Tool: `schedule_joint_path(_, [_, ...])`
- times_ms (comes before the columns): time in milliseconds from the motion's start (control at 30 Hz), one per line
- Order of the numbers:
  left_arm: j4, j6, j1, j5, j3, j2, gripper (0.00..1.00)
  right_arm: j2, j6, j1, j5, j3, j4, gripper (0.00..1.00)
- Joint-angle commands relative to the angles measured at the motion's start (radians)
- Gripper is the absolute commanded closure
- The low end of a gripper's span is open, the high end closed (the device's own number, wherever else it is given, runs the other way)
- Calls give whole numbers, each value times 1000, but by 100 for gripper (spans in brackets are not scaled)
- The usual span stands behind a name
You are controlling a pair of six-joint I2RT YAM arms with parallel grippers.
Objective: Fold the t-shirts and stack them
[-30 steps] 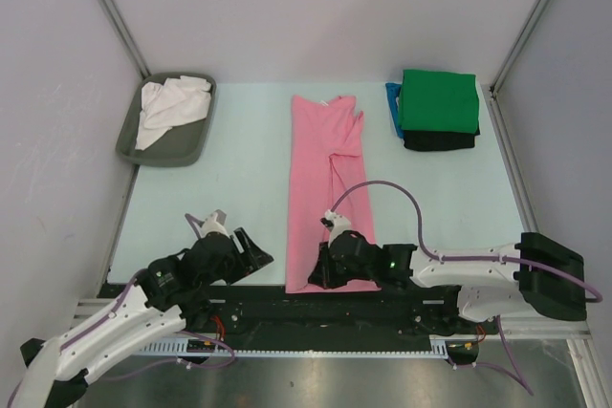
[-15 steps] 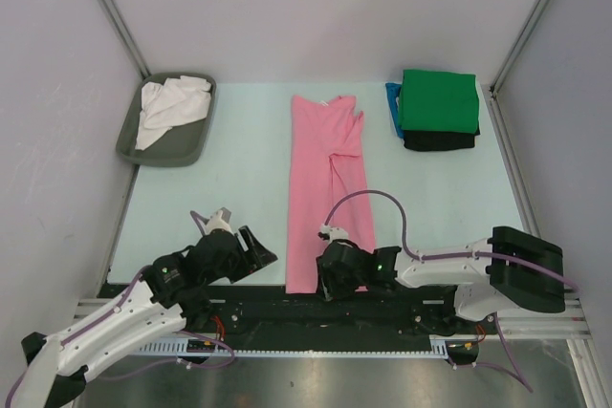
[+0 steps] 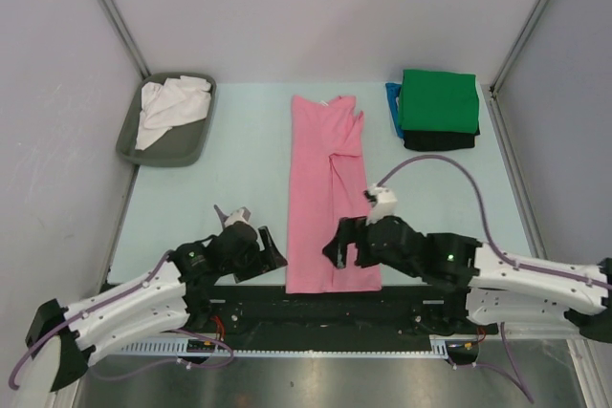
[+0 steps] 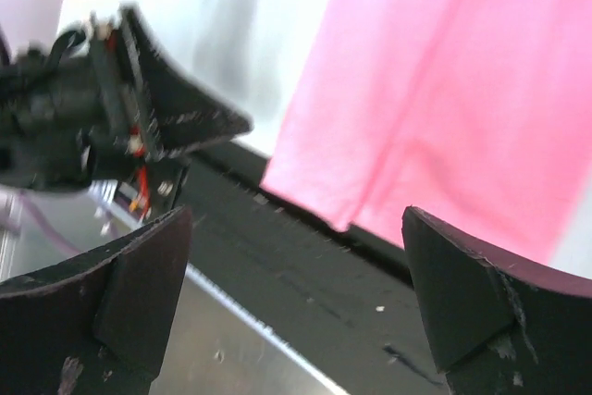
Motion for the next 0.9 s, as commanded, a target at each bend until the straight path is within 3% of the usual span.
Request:
schedule_joint_path(0, [148, 49, -3, 62, -8, 101, 13, -121, 117, -78, 291, -33, -377, 0])
schedule_joint_path(133, [228, 43, -5, 83, -51, 151, 12, -248, 101, -158, 207, -151, -387, 0])
schedule_joint_path(333, [334, 16, -3, 174, -124, 186, 14, -380, 210, -178, 88, -336, -301, 6])
schedule_joint_path(600, [377, -15, -5, 209, -181, 166, 25, -308, 259, -184, -37, -426, -152, 8])
schedule_joint_path(867, [359, -27, -5, 278, -221, 148, 28, -250, 259, -178, -78, -435, -88, 8])
